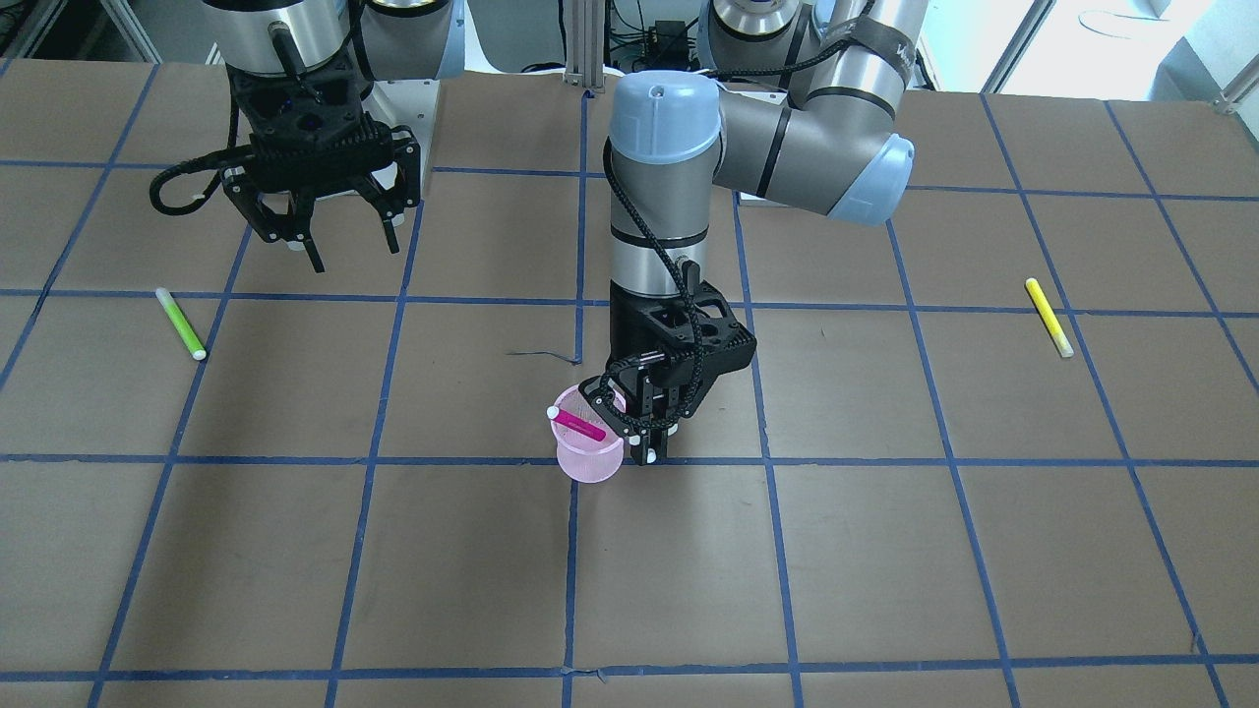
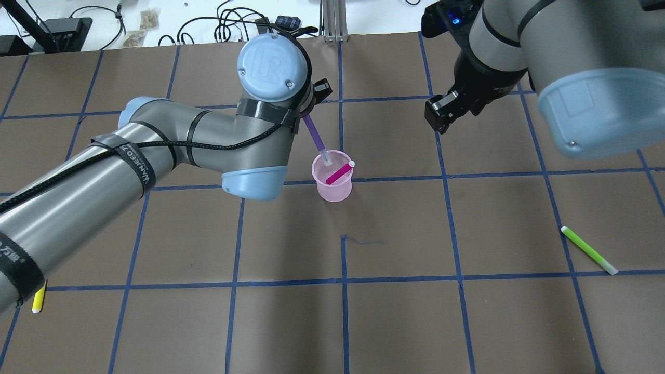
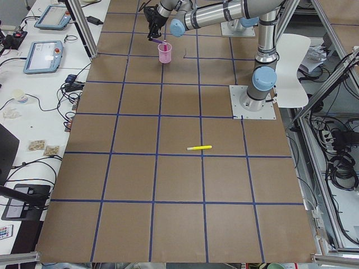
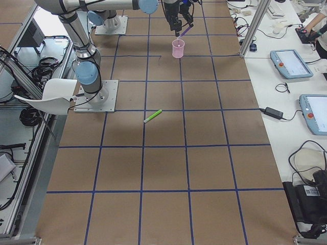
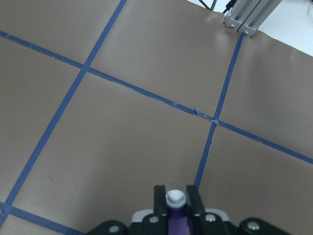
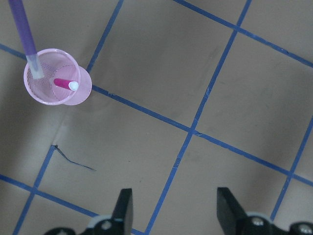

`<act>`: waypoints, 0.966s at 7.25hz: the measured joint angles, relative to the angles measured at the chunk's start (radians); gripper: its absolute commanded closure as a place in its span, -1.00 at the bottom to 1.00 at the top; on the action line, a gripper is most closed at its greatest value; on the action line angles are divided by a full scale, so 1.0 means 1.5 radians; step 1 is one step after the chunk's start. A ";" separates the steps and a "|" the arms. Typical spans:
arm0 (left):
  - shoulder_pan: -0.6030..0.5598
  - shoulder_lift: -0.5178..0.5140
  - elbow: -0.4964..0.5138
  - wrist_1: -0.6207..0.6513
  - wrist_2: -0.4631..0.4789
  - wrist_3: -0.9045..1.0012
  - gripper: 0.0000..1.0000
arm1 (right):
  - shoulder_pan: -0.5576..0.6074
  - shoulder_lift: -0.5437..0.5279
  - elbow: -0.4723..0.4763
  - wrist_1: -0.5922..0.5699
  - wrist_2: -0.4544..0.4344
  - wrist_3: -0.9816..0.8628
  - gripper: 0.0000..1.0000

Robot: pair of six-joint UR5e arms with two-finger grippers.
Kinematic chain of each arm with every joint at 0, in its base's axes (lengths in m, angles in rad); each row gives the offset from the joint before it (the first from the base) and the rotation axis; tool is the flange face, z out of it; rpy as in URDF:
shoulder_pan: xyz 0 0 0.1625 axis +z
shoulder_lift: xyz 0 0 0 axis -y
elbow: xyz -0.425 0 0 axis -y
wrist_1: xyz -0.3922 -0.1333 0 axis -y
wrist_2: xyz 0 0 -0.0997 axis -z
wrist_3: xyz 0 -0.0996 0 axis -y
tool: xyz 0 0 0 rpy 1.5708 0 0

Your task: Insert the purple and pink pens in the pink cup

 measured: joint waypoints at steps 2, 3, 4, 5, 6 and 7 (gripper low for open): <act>-0.008 -0.013 -0.019 0.042 0.013 -0.007 1.00 | 0.000 -0.012 0.002 0.003 0.008 0.205 -0.36; -0.015 -0.018 -0.024 0.054 0.015 -0.016 1.00 | 0.000 -0.017 0.004 0.005 0.020 0.263 -0.37; -0.022 -0.021 -0.027 0.058 0.015 -0.022 1.00 | 0.000 -0.020 0.006 0.006 0.029 0.287 -0.99; -0.025 -0.024 -0.033 0.060 0.017 -0.024 1.00 | 0.000 -0.021 0.008 0.005 0.032 0.294 -1.00; -0.028 -0.026 -0.040 0.061 0.023 -0.024 0.85 | 0.000 -0.020 0.011 0.002 0.032 0.293 -1.00; -0.031 -0.027 -0.044 0.062 0.032 -0.024 -0.15 | 0.000 -0.020 0.015 -0.001 0.032 0.292 -1.00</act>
